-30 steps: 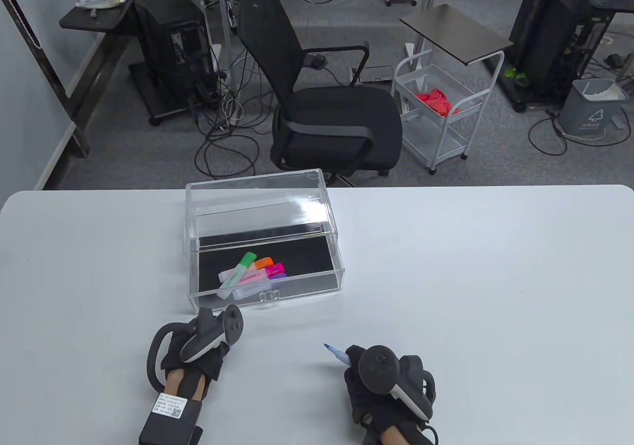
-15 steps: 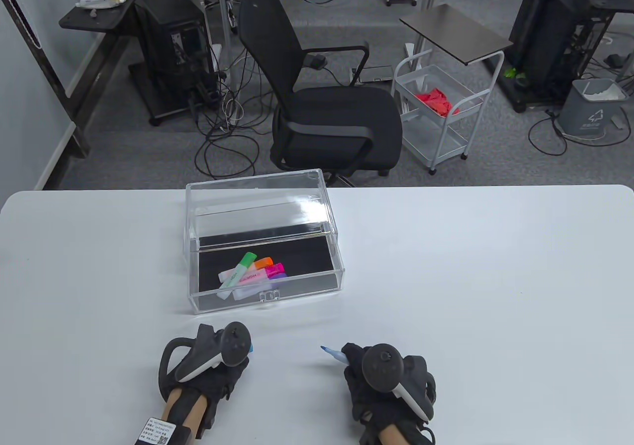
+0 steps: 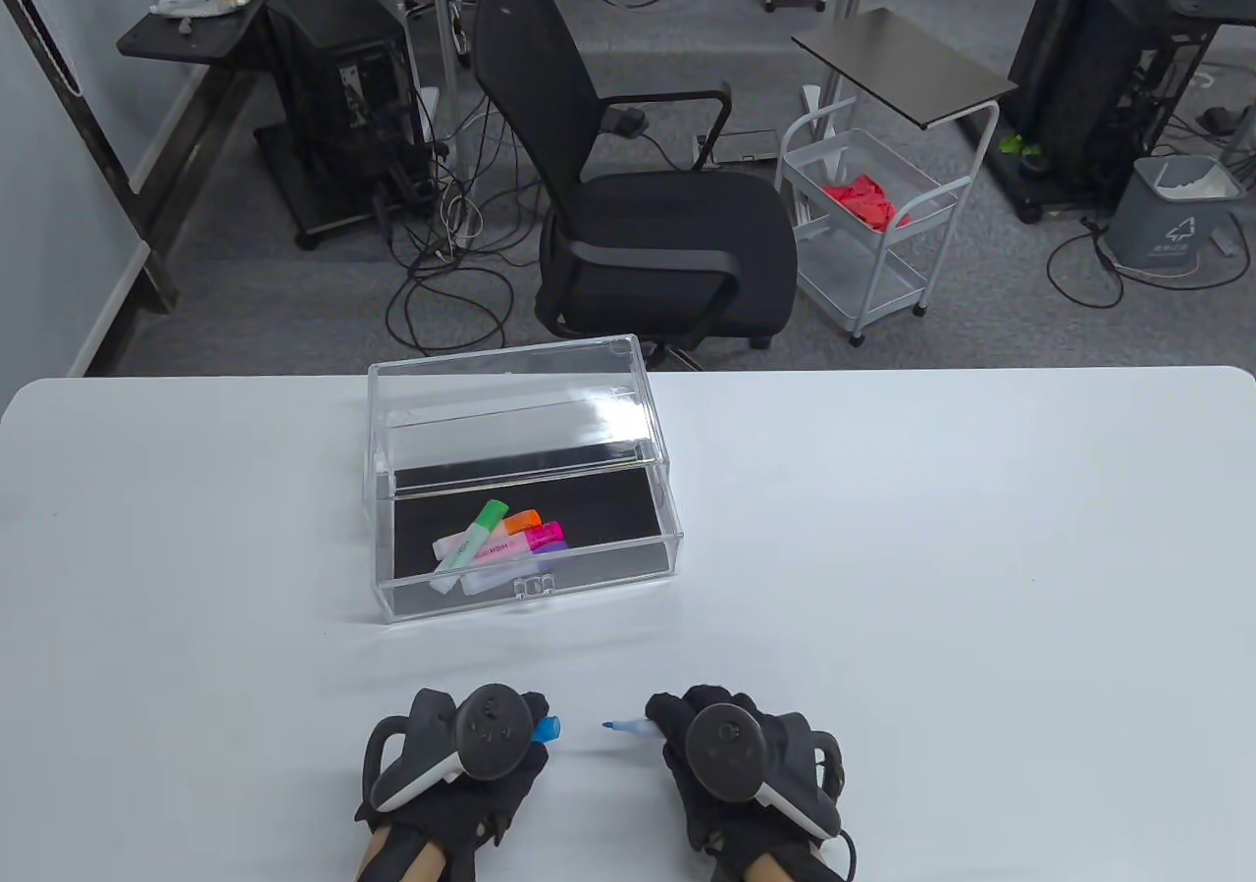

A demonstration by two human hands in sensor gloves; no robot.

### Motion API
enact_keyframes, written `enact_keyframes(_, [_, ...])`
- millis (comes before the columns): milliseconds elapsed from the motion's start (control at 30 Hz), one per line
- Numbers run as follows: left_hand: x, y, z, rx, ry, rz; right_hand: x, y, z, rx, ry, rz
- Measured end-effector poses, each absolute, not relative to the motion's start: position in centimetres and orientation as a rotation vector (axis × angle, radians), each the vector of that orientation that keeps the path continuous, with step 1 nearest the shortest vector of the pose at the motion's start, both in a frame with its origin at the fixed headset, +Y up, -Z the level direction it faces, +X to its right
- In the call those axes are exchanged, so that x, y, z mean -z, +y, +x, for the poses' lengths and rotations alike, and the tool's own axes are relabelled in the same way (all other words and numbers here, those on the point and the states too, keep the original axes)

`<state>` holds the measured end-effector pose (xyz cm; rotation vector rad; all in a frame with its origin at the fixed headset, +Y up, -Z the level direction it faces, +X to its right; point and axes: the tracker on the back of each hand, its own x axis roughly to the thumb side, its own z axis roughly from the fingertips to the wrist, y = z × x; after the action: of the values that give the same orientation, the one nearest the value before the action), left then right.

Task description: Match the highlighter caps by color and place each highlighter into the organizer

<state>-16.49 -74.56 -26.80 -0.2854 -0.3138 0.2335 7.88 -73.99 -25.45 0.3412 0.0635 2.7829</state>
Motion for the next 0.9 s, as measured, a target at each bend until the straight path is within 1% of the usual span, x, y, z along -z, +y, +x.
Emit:
enact_keyframes(333, [26.0,-74.4,-15.1,-0.229,-0.363,-0.227,25.6,-74.5,6.9,-2.787,0.086,0.436])
enact_keyframes(533, [25.8,-74.7,-14.5,-0.223,-0.393,-0.229,25.4,-74.5,6.3,-2.771,0.094,0.493])
enact_keyframes(667, [25.4,-74.7,-13.8,-0.263,-0.421,-0.223,25.2,-74.6,5.7,-2.749,0.119,0.558])
enact_keyframes(733, [25.3,-74.7,-13.7,-0.232,-0.408,-0.206,25.2,-74.6,5.7,-2.752,0.114,0.558])
enact_keyframes(833, [25.2,-74.8,-13.7,-0.289,-0.39,-0.215,25.3,-74.8,5.9,-2.71,0.134,0.573])
enact_keyframes(900, [25.1,-74.7,-13.6,-0.28,-0.41,-0.21,25.3,-74.8,6.1,-2.668,0.18,0.561])
